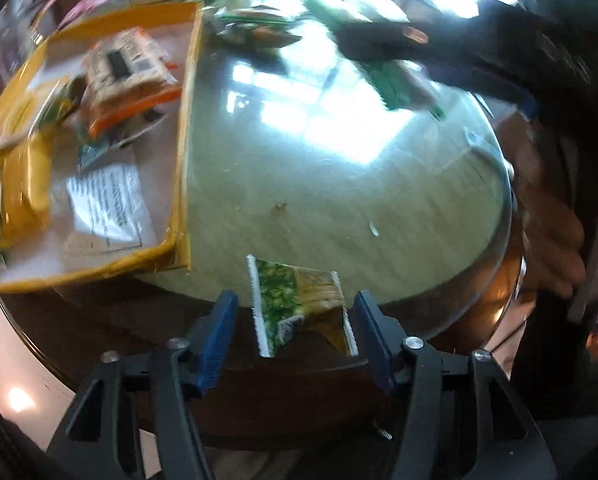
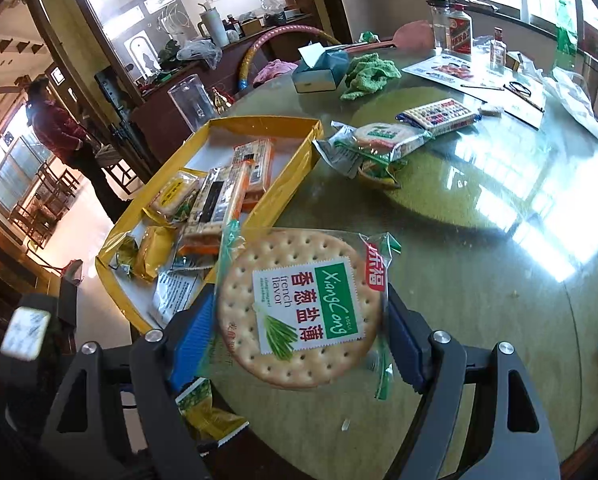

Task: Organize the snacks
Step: 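Lower the round cracker pack into the tray and open the right tool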

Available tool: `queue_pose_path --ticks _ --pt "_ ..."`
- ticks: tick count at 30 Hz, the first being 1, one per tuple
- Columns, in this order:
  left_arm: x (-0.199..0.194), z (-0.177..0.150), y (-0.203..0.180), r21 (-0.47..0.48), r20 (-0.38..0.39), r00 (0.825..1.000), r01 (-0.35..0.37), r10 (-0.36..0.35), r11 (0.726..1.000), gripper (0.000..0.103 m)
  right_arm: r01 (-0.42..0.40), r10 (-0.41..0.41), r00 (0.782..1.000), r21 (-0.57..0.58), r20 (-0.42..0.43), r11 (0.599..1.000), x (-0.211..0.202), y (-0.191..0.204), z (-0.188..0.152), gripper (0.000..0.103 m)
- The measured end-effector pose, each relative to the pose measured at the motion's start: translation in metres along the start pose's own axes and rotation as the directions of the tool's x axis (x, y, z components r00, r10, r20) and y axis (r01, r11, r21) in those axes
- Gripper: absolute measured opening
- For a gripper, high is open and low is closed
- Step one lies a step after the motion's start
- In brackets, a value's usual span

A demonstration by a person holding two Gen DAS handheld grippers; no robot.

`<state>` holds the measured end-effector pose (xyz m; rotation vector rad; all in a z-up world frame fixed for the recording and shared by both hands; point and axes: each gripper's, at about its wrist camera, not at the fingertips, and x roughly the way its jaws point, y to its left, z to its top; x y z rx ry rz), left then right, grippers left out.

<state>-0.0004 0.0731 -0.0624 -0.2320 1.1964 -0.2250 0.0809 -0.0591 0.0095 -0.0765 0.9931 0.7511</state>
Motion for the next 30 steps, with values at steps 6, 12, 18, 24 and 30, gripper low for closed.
queue_pose_path --ticks 6,12,18,24,30 --pt "-0.006 -0.007 0.001 -0.034 0.066 0.998 0.003 -0.001 0.999 0.032 -0.001 0.001 1.000 0.012 0.000 1.000 -0.001 -0.004 -0.006 0.078" --pt "-0.028 -0.004 -0.004 -0.013 0.134 0.987 -0.083 0.084 0.996 0.032 -0.004 0.004 1.000 0.001 0.004 1.000 -0.002 0.001 -0.007 0.079" --pt "-0.043 0.010 -0.001 0.003 0.136 0.983 -0.123 0.122 0.992 0.032 0.023 -0.023 1.000 -0.050 -0.002 0.998 0.004 0.016 -0.009 0.079" --pt "-0.054 0.005 0.000 0.012 0.161 0.976 -0.148 0.144 0.989 0.032 0.015 -0.016 1.000 -0.096 -0.011 0.995 0.010 0.033 -0.008 0.079" --pt "-0.068 0.002 0.009 -0.011 0.202 0.967 -0.154 0.153 0.988 0.032 0.011 -0.014 1.000 -0.122 -0.019 0.992 0.017 0.048 -0.003 0.079"
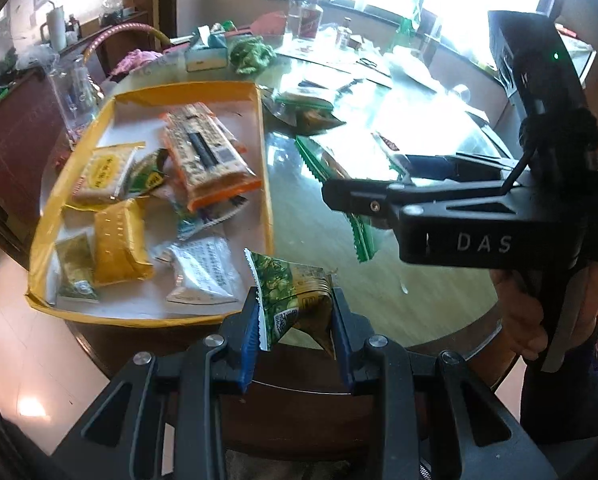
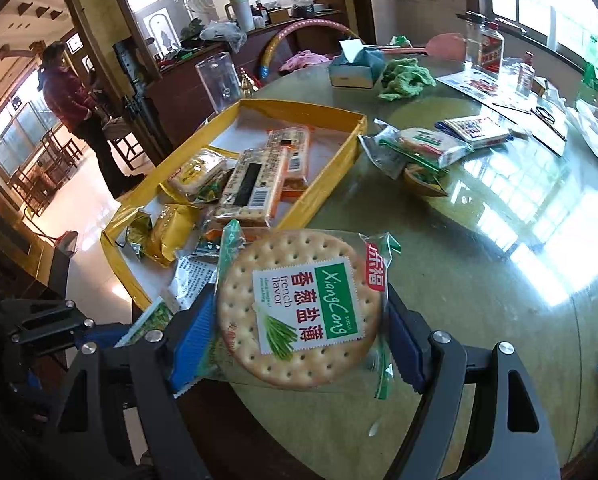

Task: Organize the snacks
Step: 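Lower the round cracker pack into the tray and open the right tool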

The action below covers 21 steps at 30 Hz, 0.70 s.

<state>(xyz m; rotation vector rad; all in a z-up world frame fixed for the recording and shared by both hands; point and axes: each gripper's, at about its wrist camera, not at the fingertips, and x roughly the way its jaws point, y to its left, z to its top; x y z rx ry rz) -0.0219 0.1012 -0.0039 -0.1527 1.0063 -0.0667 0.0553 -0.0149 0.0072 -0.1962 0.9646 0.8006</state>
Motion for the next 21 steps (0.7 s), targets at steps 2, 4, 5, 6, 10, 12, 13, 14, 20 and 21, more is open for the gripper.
queue_pose_path --ticks 2,4,5,6,10,12,13,14,20,21 --pt "-0.003 0.002 0.007 -0.008 0.016 1.000 -0.022 0.022 1.000 0.032 -0.006 0.006 1.000 -0.011 -0.001 1.000 0.002 0.005 0.002 0.079" --pt "-0.005 0.005 0.015 -0.014 0.037 0.996 -0.075 0.076 0.997 0.032 -0.009 0.009 1.000 -0.021 -0.007 1.000 0.006 0.010 0.005 0.079" --pt "-0.005 0.007 0.018 -0.016 0.042 0.995 -0.089 0.090 0.996 0.032 -0.011 0.011 1.000 -0.028 -0.012 1.000 0.010 0.013 0.007 0.079" --pt "-0.005 0.009 0.022 -0.021 0.046 0.994 -0.102 0.103 0.995 0.032 -0.012 0.012 1.000 -0.034 -0.016 0.999 0.012 0.016 0.010 0.079" --pt "-0.003 0.018 0.041 -0.045 0.049 0.995 -0.090 0.092 0.995 0.032 -0.018 0.016 1.000 -0.060 -0.027 0.998 0.020 0.026 0.021 0.079" --pt "0.000 0.027 0.056 -0.064 0.044 0.997 -0.055 0.058 0.996 0.032 -0.029 0.026 0.999 -0.065 -0.034 0.997 0.024 0.028 0.029 0.079" --pt "0.001 0.032 0.064 -0.072 0.045 0.998 -0.048 0.052 0.996 0.032 -0.033 0.031 0.999 -0.066 -0.037 0.997 0.026 0.029 0.034 0.079" --pt "0.001 0.036 0.068 -0.076 0.049 0.998 -0.045 0.049 0.996 0.032 -0.035 0.033 0.999 -0.066 -0.039 0.997 0.029 0.029 0.040 0.079" --pt "0.016 0.082 0.125 -0.169 0.069 0.998 -0.003 0.015 0.986 0.032 -0.036 0.034 0.999 -0.047 -0.041 0.998 0.053 0.023 0.080 0.078" --pt "0.021 0.089 0.131 -0.178 0.072 0.997 -0.011 0.025 0.984 0.032 -0.029 0.027 0.999 -0.054 -0.038 0.998 0.061 0.023 0.089 0.078"
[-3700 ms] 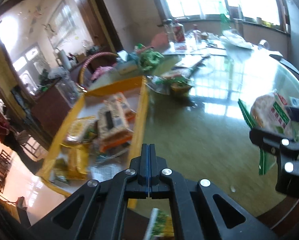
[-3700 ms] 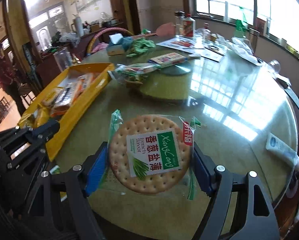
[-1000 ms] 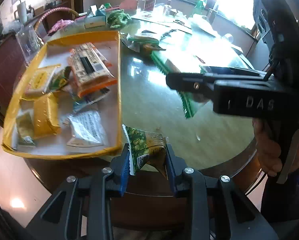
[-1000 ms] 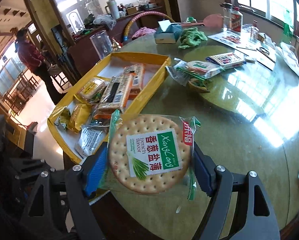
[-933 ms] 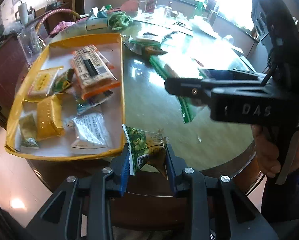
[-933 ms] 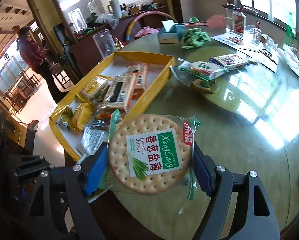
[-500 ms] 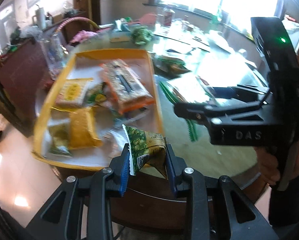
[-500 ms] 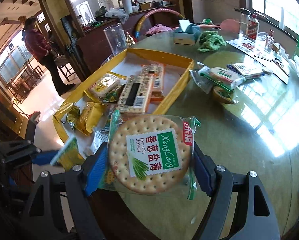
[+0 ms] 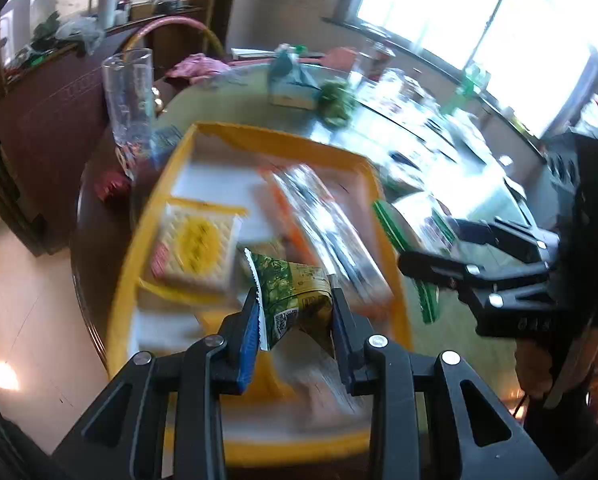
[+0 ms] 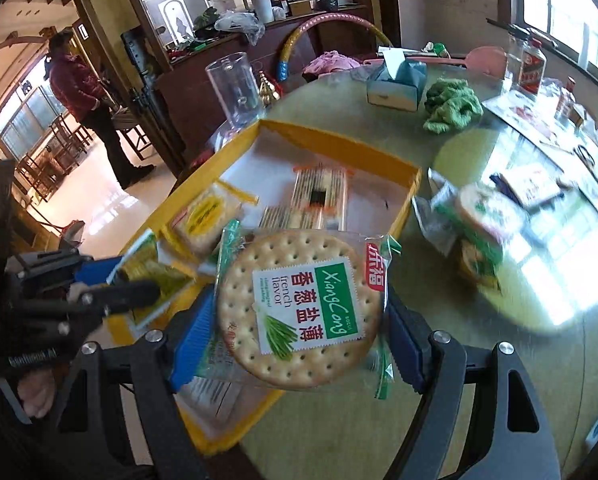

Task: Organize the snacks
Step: 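Lower the round cracker pack into the tray and open the right tool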

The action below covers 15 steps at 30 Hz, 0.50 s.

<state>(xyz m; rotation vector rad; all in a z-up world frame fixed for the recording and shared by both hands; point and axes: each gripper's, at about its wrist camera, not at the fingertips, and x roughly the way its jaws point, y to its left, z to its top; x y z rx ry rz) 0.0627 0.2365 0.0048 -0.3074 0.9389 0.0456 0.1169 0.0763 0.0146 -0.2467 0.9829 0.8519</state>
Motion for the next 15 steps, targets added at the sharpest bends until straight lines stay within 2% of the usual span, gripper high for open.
queue_pose_path --ticks 6,10,13,15 --pt "0.036 0.045 0.022 -0.033 0.004 1.000 -0.002 0.002 0.999 0.032 0.023 -0.022 1.000 0.060 -0.006 0.998 0.049 -0.020 0.044 0.079" --pt "0.063 0.074 0.039 -0.051 -0.006 0.999 -0.035 0.034 0.998 0.032 0.056 -0.054 0.998 0.103 -0.016 0.993 0.078 -0.033 0.065 0.079" --pt "0.083 0.083 0.048 -0.063 -0.056 0.998 -0.034 0.030 0.997 0.032 0.071 -0.069 0.997 0.109 -0.028 0.992 0.094 -0.038 0.071 0.079" --pt "0.093 0.084 0.050 -0.052 -0.078 0.996 -0.058 0.054 0.997 0.033 0.074 -0.069 0.997 0.115 -0.045 0.991 0.103 -0.040 0.072 0.079"
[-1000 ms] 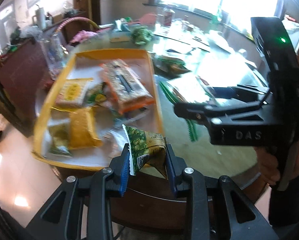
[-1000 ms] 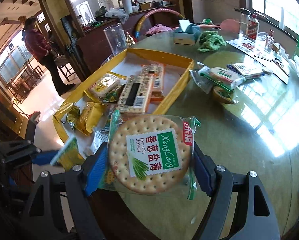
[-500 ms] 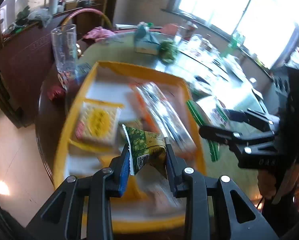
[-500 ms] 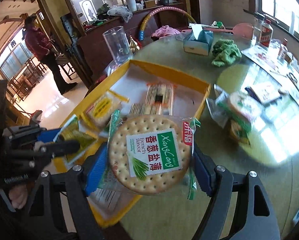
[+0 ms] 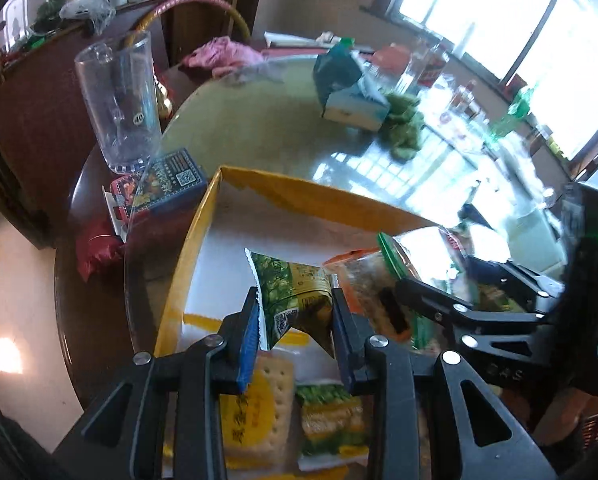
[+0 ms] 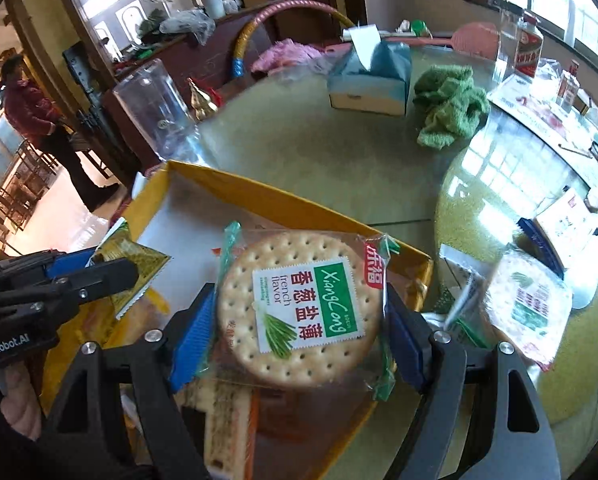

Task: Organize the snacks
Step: 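Lower the round cracker pack into the tray and open the right tool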

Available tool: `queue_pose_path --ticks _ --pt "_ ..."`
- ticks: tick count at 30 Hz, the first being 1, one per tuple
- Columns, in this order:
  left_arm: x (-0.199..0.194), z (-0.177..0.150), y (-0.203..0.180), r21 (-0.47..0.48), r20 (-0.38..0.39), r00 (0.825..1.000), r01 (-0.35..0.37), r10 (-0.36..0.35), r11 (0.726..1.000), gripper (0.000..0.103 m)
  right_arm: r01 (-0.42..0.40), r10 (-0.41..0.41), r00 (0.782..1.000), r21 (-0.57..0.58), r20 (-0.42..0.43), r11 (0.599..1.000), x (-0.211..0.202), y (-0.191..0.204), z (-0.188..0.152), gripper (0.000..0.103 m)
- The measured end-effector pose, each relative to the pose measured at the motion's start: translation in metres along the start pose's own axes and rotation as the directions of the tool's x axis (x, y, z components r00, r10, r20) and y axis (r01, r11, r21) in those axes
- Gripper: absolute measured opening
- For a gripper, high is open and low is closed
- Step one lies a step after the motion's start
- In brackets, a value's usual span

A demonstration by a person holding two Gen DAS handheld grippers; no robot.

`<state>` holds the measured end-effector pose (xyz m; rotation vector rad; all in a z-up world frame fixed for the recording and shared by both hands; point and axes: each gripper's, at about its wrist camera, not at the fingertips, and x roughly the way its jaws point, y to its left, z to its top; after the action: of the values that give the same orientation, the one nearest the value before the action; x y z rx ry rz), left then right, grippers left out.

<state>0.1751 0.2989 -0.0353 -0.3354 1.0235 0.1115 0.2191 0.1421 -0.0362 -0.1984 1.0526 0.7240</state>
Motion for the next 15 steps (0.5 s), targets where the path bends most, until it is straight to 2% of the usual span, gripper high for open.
queue_pose_path --ticks 4,5,6,7,9,12,15 --pt "0.014 0.001 0.001 0.001 -0.040 0.999 -0.036 0.036 0.999 0.037 -0.006 0.006 1.000 -0.022 -0.008 1.000 0.005 0.005 -0.003 0.081" --pt "0.016 0.001 0.001 -0.004 -0.044 0.998 -0.044 0.044 0.999 0.043 -0.010 0.009 1.000 -0.023 -0.014 1.000 0.006 0.006 -0.003 0.082" --pt "0.020 0.002 0.004 -0.013 -0.054 0.997 -0.062 0.061 0.998 0.058 -0.007 0.007 1.000 -0.026 -0.007 1.000 0.006 0.006 -0.004 0.082" --pt "0.023 0.003 0.006 -0.019 -0.066 0.995 -0.073 0.072 0.997 0.066 -0.006 0.006 1.000 -0.027 -0.001 1.000 0.005 0.006 -0.003 0.083" --pt "0.022 0.002 0.009 -0.022 -0.071 0.995 -0.069 0.068 0.997 0.070 -0.006 0.007 1.000 -0.032 0.029 0.999 -0.006 0.005 -0.004 0.085" --pt "0.003 -0.003 0.008 -0.043 -0.020 0.997 -0.069 0.068 0.997 0.070 -0.016 0.019 0.994 -0.026 0.107 1.000 -0.036 -0.002 -0.007 0.087" --pt "-0.041 -0.020 -0.010 -0.029 0.090 0.992 -0.088 0.091 0.996 0.076 -0.034 0.038 0.978 -0.023 0.205 0.999 -0.084 -0.018 -0.023 0.088"
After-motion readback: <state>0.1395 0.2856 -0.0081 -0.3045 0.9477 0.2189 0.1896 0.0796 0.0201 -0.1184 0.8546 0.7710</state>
